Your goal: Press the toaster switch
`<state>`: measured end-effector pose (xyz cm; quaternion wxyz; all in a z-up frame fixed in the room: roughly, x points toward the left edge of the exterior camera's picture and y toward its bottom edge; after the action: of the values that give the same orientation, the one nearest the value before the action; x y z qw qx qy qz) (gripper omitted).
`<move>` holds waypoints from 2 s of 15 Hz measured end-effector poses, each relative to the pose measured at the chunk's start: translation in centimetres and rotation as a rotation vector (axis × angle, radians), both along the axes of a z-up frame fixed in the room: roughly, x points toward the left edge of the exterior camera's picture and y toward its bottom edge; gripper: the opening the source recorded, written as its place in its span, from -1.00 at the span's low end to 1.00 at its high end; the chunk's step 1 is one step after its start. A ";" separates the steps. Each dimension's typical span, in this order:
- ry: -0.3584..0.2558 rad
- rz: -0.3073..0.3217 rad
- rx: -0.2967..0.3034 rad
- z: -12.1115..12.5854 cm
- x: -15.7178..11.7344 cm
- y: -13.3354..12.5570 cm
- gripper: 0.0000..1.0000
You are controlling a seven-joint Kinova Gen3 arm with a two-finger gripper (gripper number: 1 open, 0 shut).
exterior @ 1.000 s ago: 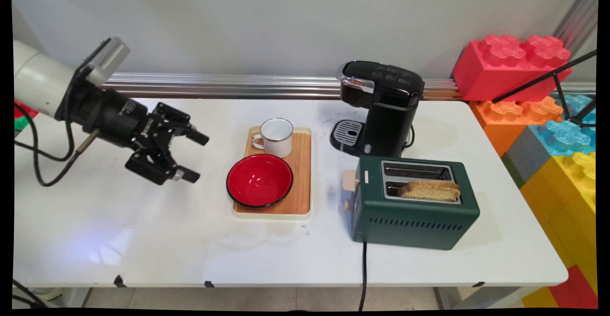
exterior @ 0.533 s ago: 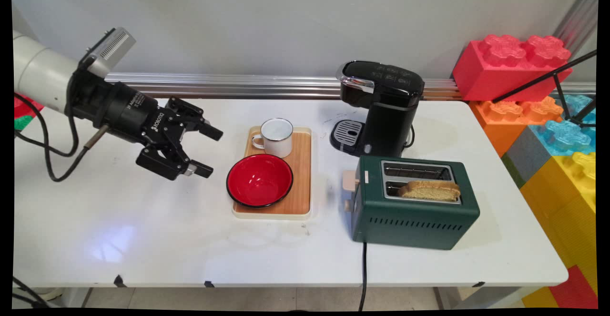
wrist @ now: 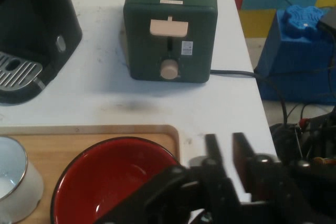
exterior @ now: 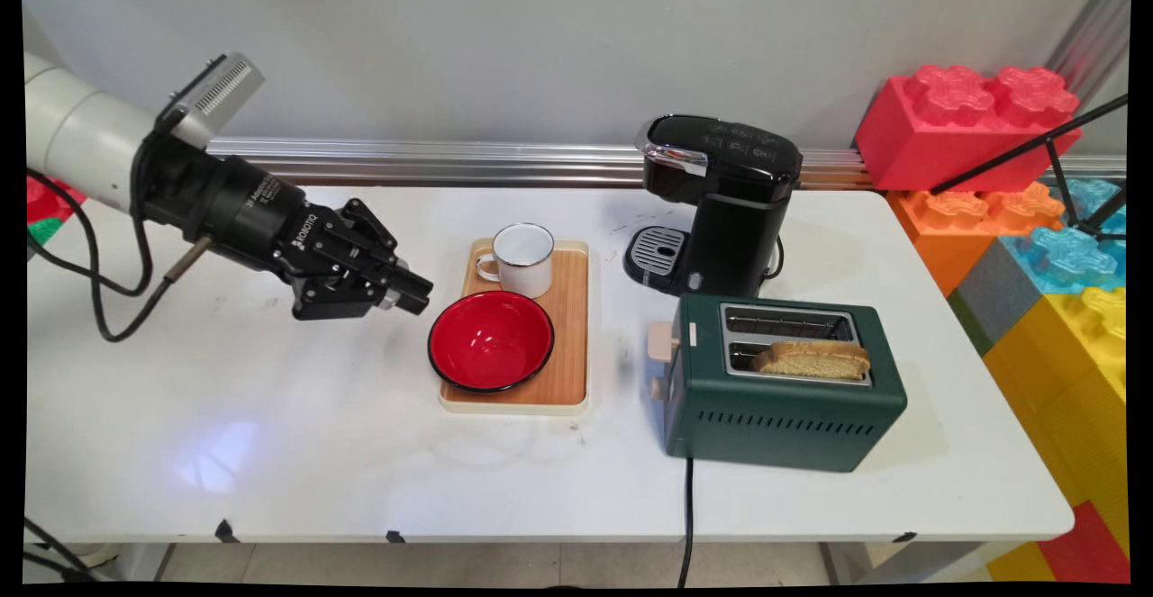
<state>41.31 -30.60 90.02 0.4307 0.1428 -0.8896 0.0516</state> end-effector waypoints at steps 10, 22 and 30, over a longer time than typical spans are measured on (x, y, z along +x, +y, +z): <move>0.030 0.004 0.019 -1.2 -4.0 -2.9 -1.00; 0.066 0.011 0.008 -5.7 -15.2 -7.8 -1.00; 0.067 0.000 0.000 -7.5 -17.7 -9.0 -1.00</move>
<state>23.64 -39.62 82.50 0.4604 0.1446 -0.8746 0.0467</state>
